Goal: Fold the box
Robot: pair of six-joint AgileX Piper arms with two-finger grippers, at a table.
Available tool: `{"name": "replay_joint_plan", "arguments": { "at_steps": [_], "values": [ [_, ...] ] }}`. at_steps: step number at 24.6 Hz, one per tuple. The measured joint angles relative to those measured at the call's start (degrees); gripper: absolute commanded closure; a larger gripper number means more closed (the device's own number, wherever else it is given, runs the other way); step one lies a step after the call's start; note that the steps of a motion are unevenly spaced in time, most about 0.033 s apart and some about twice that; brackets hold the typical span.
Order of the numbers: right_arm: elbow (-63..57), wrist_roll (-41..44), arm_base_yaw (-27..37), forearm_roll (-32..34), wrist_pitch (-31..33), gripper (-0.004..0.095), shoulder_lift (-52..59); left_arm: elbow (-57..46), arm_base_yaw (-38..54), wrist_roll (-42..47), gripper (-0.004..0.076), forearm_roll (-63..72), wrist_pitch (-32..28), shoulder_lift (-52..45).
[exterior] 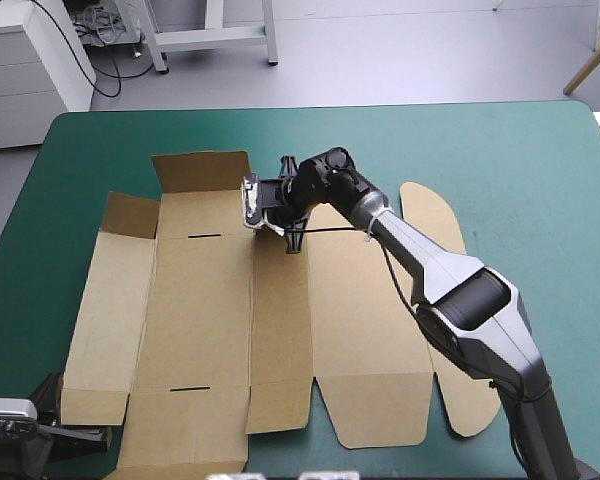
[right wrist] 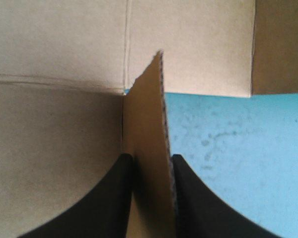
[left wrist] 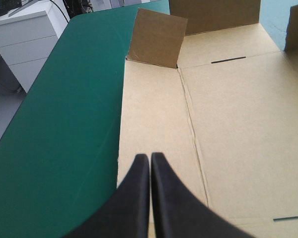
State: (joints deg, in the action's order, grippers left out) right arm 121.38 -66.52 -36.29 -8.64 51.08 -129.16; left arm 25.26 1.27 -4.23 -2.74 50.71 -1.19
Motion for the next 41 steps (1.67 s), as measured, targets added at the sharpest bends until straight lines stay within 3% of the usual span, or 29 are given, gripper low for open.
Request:
{"name": "replay_joint_plan", "arguments": {
  "at_steps": [6,10,16,19,22,25,32,37,41],
  "values": [
    [0.00,15.29,0.61,12.53,1.27,0.0656,2.49,0.00,0.00,0.00,0.0734,0.00,0.00,0.00],
    [0.00,19.77,3.55,14.15,3.01,0.0656,5.33,0.00,0.00,0.00,0.0734,0.00,0.00,0.00],
    [0.36,10.27,6.81,6.11,4.35,0.0660,9.88,0.00,0.00,0.00,0.0734,0.00,0.00,0.00],
    [0.36,8.10,6.69,0.71,5.10,0.0710,10.19,0.00,0.00,0.00,0.0734,0.00,0.00,0.00],
    [0.03,7.38,6.54,-0.70,5.71,0.0729,10.12,0.00,0.00,0.00,0.0734,0.00,0.00,0.00],
    [-0.01,7.24,6.54,3.08,4.94,0.0726,10.12,0.00,0.00,0.17,0.0734,0.00,-0.06,0.00],
    [-0.14,7.47,6.54,6.09,-0.03,0.0540,9.77,0.00,0.00,0.23,0.0734,0.00,-0.06,0.00],
    [-0.19,7.83,6.54,6.74,-0.63,0.0540,4.80,0.00,0.00,0.23,0.0734,0.00,-0.06,0.00],
    [-0.19,8.15,6.54,11.26,-2.81,0.0540,2.69,0.00,0.00,0.23,0.0734,0.00,-0.06,0.00]
  ]
}}
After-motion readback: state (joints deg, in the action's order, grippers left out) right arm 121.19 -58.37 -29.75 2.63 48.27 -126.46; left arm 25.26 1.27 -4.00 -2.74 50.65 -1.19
